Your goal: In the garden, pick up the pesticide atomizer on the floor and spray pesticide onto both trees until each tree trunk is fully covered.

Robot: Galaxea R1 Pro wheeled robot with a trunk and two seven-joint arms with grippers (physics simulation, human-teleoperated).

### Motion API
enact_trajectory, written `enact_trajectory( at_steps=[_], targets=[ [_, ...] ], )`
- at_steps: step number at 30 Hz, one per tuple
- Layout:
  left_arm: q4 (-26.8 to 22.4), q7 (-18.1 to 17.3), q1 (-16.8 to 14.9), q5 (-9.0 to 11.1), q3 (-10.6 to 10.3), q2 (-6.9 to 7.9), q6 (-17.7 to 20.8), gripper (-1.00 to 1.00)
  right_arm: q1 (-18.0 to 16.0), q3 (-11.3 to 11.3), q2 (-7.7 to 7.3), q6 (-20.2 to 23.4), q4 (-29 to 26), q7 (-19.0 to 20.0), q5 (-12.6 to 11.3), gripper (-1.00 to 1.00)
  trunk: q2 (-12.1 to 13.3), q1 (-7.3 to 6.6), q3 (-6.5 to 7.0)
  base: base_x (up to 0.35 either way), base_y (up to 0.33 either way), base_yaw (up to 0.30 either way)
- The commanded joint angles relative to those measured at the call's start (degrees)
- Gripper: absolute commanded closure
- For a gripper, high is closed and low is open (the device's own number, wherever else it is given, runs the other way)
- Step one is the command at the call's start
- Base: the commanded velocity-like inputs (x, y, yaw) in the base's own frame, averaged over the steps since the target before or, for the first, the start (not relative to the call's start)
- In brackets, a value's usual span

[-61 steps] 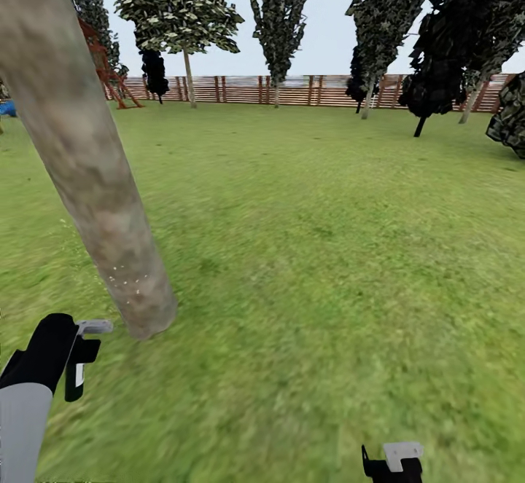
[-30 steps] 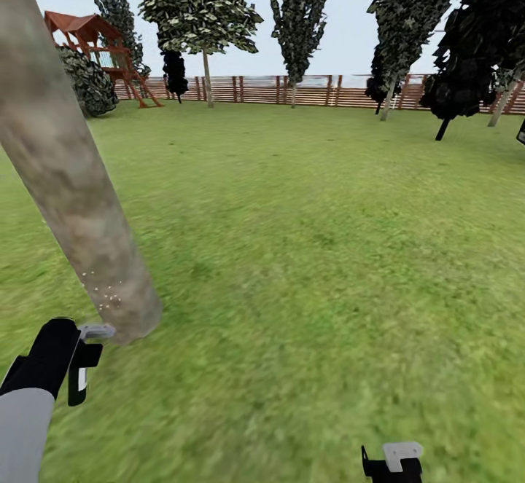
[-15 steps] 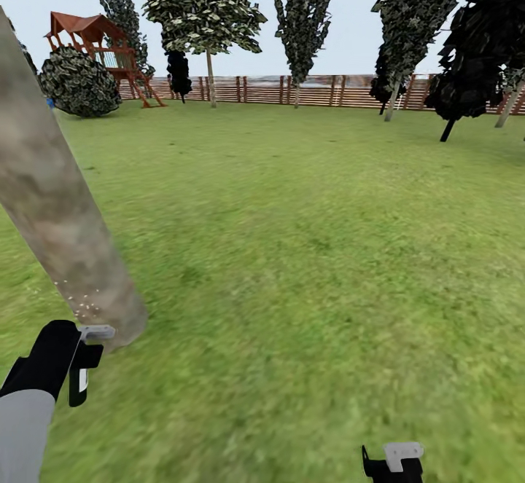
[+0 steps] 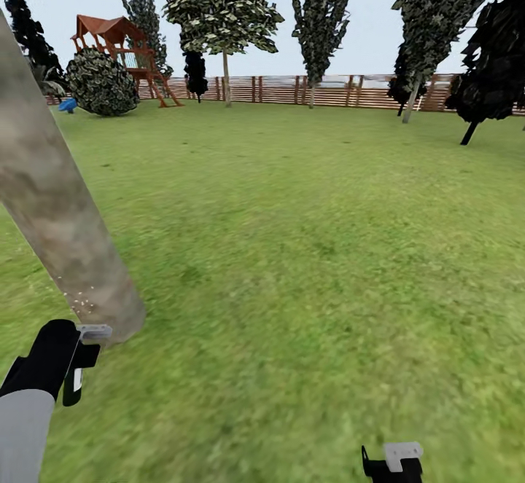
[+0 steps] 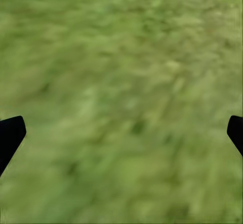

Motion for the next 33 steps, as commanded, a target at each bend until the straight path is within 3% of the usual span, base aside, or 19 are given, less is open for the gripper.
enact_trajectory(
  at_steps=[1, 7, 12, 16, 22, 26, 31, 33],
  targets=[
    [-0.2, 0.3, -0.1, -0.5, 0.2, -0.04, 0.2, 1.0, 0.0, -0.3, 0.0, -0.1, 0.1, -0.4, 0.6, -1.0, 0.0, 0.0, -0.05, 0.072, -0.04, 0.276],
    [-0.8, 0.4, -2.0, 0.0, -0.1, -0.66, 1.3, 1.0, 0.0, -0.3, -0.05, -0.1, 0.0, -0.4, 0.6, -1.0, 0.0, 0.0, -0.05, 0.012, -0.007, 0.277],
    [0.0, -1.5, -11.5, 1.5, -0.6, -0.83, 3.9, 1.0, 0.0, -0.3, -0.09, -0.1, -0.1, -0.4, 0.6, -1.0, 0.0, 0.0, -0.05, 0.0, 0.0, 0.241],
    [0.2, -1.8, -15.1, 1.5, -0.7, -0.94, 4.1, 1.0, 0.0, -0.3, -0.3, -0.1, -0.1, -0.4, 0.6, -1.0, 0.0, 0.0, -0.05, 0.0, 0.0, 0.04],
    [0.1, -1.9, -14.7, 1.4, -0.4, -0.2, 4.0, 1.0, 0.0, -0.3, -0.35, -0.1, -0.2, -0.4, 0.6, -1.0, 0.0, 0.0, -0.05, 0.0, 0.0, 0.001],
    [0.1, -2.1, -14.5, 1.4, -0.2, 3.62, 4.1, 1.0, 0.0, -0.3, -0.35, -0.1, -0.2, -0.3, 0.6, -1.0, 0.0, 0.0, -0.05, 0.0, 0.0, 0.001],
    [0.0, -2.2, -14.4, 1.4, -0.8, 3.72, 4.0, 1.0, 0.0, -0.1, -0.14, -0.1, 0.0, 0.9, 0.8, -1.0, 0.0, 0.0, -0.05, 0.0, 0.0, 0.177],
    [0.1, -2.2, -14.4, 1.4, -0.7, 3.7, 4.0, 1.0, 0.0, 0.0, -0.16, -0.1, 0.0, 4.7, 0.9, -1.0, 0.0, 0.0, -0.05, 0.0, 0.0, 0.254]
  ],
)
